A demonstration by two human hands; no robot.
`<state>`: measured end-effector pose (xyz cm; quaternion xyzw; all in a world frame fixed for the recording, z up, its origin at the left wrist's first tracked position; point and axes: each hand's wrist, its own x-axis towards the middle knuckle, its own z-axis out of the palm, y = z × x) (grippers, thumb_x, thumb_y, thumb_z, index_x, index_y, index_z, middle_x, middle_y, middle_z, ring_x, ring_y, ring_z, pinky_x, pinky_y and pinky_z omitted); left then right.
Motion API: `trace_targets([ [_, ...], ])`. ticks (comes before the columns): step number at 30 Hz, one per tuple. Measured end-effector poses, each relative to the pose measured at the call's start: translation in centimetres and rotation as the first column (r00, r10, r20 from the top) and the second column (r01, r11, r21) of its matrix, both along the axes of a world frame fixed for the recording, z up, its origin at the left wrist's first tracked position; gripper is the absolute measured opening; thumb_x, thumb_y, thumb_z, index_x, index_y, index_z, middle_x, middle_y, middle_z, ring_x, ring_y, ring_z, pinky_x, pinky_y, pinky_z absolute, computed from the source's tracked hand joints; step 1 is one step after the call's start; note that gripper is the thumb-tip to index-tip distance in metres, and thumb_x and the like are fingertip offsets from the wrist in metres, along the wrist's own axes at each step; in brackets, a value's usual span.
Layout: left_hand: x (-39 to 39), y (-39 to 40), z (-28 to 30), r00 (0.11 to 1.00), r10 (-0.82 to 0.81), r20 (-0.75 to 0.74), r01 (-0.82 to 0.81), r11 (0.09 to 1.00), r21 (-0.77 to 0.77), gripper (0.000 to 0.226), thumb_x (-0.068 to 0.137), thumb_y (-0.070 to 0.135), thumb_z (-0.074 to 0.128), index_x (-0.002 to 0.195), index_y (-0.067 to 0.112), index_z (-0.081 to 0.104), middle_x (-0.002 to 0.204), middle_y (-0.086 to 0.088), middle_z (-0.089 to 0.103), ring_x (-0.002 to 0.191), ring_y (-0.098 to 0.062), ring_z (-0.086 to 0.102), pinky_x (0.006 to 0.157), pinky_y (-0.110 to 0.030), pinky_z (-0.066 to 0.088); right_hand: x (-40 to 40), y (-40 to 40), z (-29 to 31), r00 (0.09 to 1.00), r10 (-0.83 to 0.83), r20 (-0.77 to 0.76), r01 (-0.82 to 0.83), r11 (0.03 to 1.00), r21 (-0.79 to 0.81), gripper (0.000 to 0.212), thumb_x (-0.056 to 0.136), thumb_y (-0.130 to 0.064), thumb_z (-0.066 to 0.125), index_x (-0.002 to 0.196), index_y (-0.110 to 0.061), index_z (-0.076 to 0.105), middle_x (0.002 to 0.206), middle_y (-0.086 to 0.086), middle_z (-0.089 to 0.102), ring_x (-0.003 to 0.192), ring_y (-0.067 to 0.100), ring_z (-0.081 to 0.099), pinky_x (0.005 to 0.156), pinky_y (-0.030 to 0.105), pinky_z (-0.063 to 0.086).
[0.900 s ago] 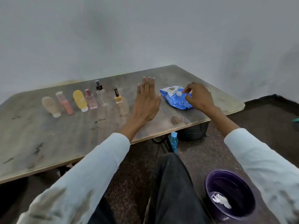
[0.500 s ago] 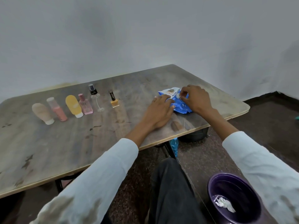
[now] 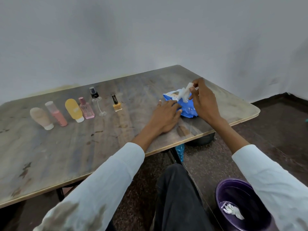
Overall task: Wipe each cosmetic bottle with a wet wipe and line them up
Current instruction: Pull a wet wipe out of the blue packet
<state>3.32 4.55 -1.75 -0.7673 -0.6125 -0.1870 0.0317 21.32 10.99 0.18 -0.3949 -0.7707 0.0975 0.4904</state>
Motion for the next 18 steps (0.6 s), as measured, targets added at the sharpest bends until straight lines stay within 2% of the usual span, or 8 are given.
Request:
trace_targets([
  [4,-0.2,-0.1,0.1,1.0,-0.014,0.026,0.014,1.0,0.01,0.04,0.114,0.033,0.039,0.144,0.016,0.06,0.158,-0.007,0.053,0.15,-0.026,0.043,0.13,-0.058,0.014,-1.0,-0.8,1.9,0.973,0.041,-0.229,-0.034,0.999,0.035,0.018,0.115,-0.027,0.046,0.118,-0.01,0.049,0.099,-0.004,0.059,0.075,0.014,0.069,0.069,0.033,0.052],
  [6,-0.6,-0.4,0.3,0.998,-0.013,0.057,0.008,0.996,0.088,0.036,0.112,0.029,0.043,0.134,0.013,0.065,0.146,-0.01,0.062,0.138,-0.031,0.054,0.126,-0.056,0.025,-1.8,-1.2,2.8,0.952,0.104,-0.287,-0.099,0.995,0.032,0.018,0.114,-0.024,0.047,0.118,-0.007,0.048,0.1,-0.002,0.057,0.077,0.02,0.069,0.069,0.032,0.053],
  [8,-1.5,-1.1,0.8,0.992,0.003,0.127,-0.034,0.969,0.244,0.028,0.102,0.021,0.05,0.116,0.009,0.071,0.12,-0.014,0.073,0.111,-0.037,0.066,0.108,-0.051,0.044,-2.9,-1.6,3.6,0.929,0.172,-0.327,-0.174,0.985,0.023,0.014,0.113,-0.022,0.049,0.116,-0.008,0.049,0.099,0.004,0.058,0.077,0.02,0.069,0.07,0.032,0.054],
  [11,-4.0,-2.6,2.1,0.957,0.071,0.28,-0.178,0.908,0.38,0.019,0.092,0.012,0.053,0.1,0.011,0.07,0.1,-0.009,0.075,0.089,-0.032,0.069,0.086,-0.047,0.054,-5.0,-2.3,4.6,0.883,0.265,-0.387,-0.299,0.954,-0.028,0.01,0.112,-0.021,0.051,0.112,-0.012,0.049,0.1,0.016,0.063,0.074,0.017,0.068,0.07,0.032,0.056],
  [15,-8.4,-4.4,3.8,0.817,0.151,0.556,-0.389,0.857,0.339,0.018,0.095,0.008,0.052,0.097,0.019,0.066,0.098,0.006,0.071,0.087,-0.015,0.065,0.078,-0.039,0.055,-8.9,-3.1,5.9,0.81,0.344,-0.474,-0.453,0.881,-0.135,0.008,0.109,-0.011,0.057,0.105,-0.009,0.05,0.09,0.009,0.065,0.07,0.009,0.066,0.07,0.026,0.056],
  [18,-11.7,-5.8,5.2,0.666,0.115,0.737,-0.424,0.871,0.248,0.018,0.1,0.014,0.05,0.103,0.018,0.067,0.095,0.007,0.074,0.083,-0.011,0.071,0.076,-0.032,0.057,-12.4,-3.4,6.6,0.767,0.388,-0.511,-0.546,0.812,-0.204,0.005,0.107,-0.007,0.061,0.104,-0.006,0.056,0.086,0.004,0.068,0.069,0.005,0.067,0.07,0.022,0.055],
])
